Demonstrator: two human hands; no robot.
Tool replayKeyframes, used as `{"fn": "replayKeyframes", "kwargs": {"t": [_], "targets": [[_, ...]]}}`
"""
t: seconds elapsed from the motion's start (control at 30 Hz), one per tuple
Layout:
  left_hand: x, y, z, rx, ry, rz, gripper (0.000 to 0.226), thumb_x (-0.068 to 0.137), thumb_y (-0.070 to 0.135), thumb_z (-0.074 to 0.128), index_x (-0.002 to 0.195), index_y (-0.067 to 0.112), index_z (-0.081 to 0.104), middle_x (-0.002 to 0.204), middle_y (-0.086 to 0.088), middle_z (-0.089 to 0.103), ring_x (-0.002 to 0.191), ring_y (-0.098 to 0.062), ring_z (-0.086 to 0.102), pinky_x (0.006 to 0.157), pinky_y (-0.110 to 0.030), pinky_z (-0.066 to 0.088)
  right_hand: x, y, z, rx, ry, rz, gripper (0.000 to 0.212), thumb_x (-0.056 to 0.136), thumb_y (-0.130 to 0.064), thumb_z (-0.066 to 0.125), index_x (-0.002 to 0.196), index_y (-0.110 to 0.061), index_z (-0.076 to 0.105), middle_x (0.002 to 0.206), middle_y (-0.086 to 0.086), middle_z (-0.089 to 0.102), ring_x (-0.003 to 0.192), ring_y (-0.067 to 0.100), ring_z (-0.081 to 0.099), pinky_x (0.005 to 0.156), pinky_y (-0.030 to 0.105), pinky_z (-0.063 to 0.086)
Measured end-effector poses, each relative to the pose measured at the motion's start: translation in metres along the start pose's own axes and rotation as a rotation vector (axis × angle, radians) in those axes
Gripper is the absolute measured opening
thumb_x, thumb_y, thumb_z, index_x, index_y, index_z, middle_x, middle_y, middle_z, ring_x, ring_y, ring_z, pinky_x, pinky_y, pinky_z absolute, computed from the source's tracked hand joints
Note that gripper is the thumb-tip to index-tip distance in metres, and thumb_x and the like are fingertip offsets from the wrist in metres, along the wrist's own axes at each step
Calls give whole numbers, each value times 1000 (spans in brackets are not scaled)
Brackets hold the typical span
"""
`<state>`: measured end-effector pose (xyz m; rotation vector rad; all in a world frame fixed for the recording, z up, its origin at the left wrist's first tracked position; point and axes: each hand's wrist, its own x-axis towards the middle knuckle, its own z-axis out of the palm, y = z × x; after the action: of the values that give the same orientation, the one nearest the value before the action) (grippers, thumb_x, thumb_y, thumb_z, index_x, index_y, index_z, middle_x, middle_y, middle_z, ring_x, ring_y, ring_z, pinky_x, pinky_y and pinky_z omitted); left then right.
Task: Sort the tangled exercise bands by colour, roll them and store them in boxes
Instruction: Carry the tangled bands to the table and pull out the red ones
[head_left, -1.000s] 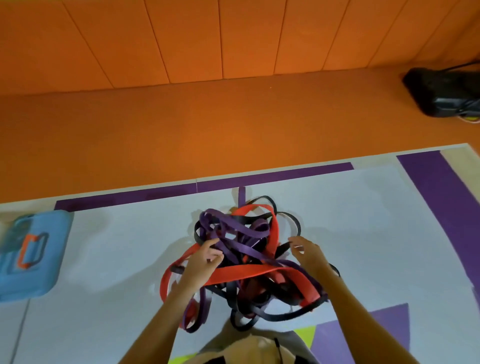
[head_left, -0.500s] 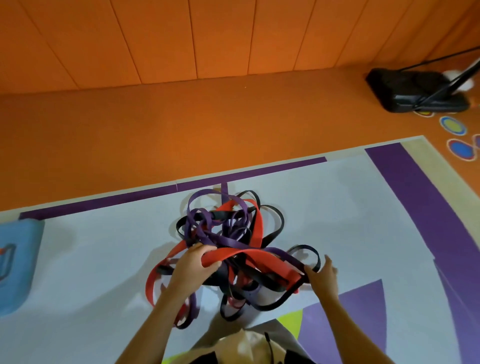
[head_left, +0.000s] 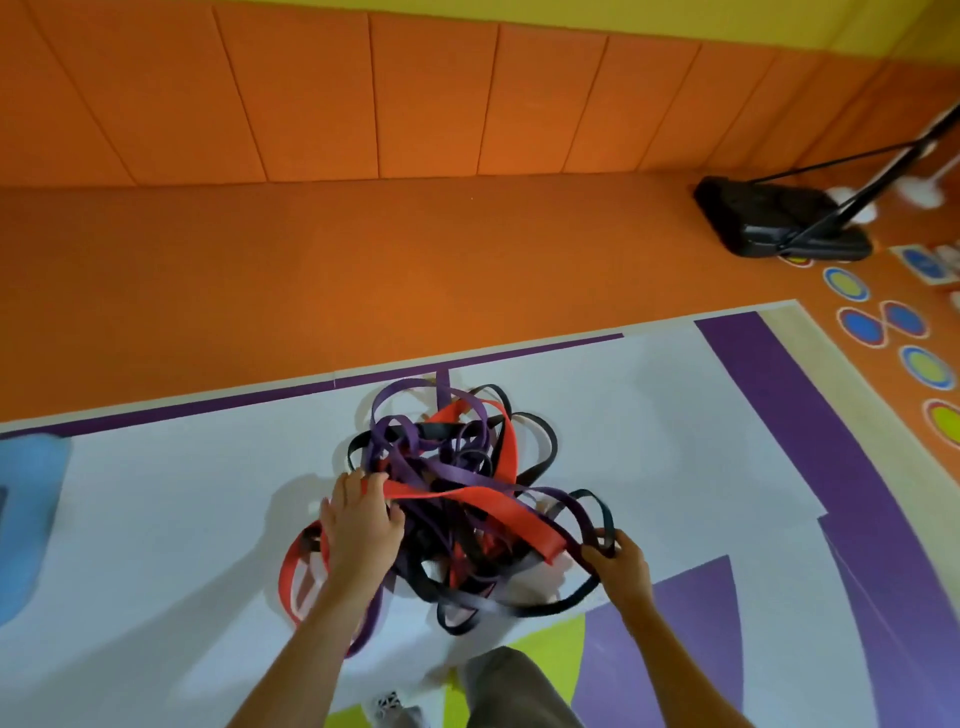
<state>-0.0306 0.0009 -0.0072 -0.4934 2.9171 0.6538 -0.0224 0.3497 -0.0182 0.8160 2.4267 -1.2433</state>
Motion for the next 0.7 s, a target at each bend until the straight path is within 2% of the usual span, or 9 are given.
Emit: {"fn": "replayKeyframes", "kwargs": {"t": [0.07, 0.13, 0.2, 0.27, 0.33, 0.4, 0.47, 0.57, 0.7], "targets": [[-8, 25, 8, 17, 29, 153, 43, 100, 23, 66, 142, 19, 60, 157, -8, 49, 154, -30, 36, 126, -53, 28, -2, -6, -2, 76, 5, -32, 18, 91, -8, 75, 107, -15, 71, 90, 7, 79, 89, 29, 74, 89, 49, 58], [-18, 56, 18, -46, 19, 367, 41, 98, 19, 66, 139, 19, 62, 156, -5, 50, 150, -28, 42, 124, -48, 33, -3, -12, -3, 129, -30, -69, 19, 90, -9, 77, 104, -19, 70, 89, 6, 80, 89, 26, 76, 92, 50, 58], [-27, 87, 32, -82, -142, 543, 45, 99, 19, 60, 145, 22, 56, 157, 2, 46, 147, -24, 44, 121, -42, 35, 0, -17, -5, 211, -91, -82, 21, 91, -8, 77, 109, -15, 70, 89, 8, 81, 88, 27, 79, 94, 49, 59], [-33, 112, 46, -30, -350, 635, 57, 99, 20, 58, 154, 25, 44, 170, 4, 28, 148, -25, 41, 117, -46, 40, 6, -19, -9, 279, -147, -96, 21, 93, -5, 74, 112, -10, 69, 89, 12, 81, 89, 29, 80, 97, 50, 59], [-36, 128, 62, 90, -505, 637, 60, 100, 21, 59, 156, 25, 39, 173, 6, 21, 143, -29, 47, 108, -50, 49, 17, -20, -17, 291, -179, -122, 18, 93, -5, 73, 110, -11, 71, 91, 12, 81, 91, 29, 79, 98, 50, 58], [-38, 130, 73, 196, -553, 609, 50, 101, 23, 61, 149, 23, 47, 160, 2, 40, 133, -32, 57, 103, -50, 52, 31, -21, -27, 306, -207, -151, 14, 94, -6, 71, 107, -13, 74, 93, 13, 81, 93, 30, 79, 97, 50, 58], [-40, 124, 81, 235, -499, 569, 29, 102, 20, 60, 132, 20, 58, 141, 0, 53, 122, -30, 63, 97, -46, 52, 48, -23, -40, 295, -224, -181, 13, 95, -10, 71, 103, -18, 76, 93, 10, 81, 92, 27, 78, 93, 47, 59], [-47, 109, 86, 208, -395, 503, 13, 104, 19, 55, 114, 20, 62, 128, 4, 56, 107, -24, 67, 86, -37, 49, 74, -22, -55, 263, -235, -201, 13, 95, -15, 71, 98, -26, 78, 89, 8, 78, 85, 21, 74, 84, 43, 59], [-53, 104, 88, 181, -389, 459, 15, 100, 31, 65, 110, 21, 67, 118, 6, 57, 102, -21, 67, 84, -34, 46, 109, -9, -55, 269, -256, -24, 10, 94, -6, 69, 103, -7, 72, 93, 19, 73, 90, 32, 73, 85, 46, 62]]}}
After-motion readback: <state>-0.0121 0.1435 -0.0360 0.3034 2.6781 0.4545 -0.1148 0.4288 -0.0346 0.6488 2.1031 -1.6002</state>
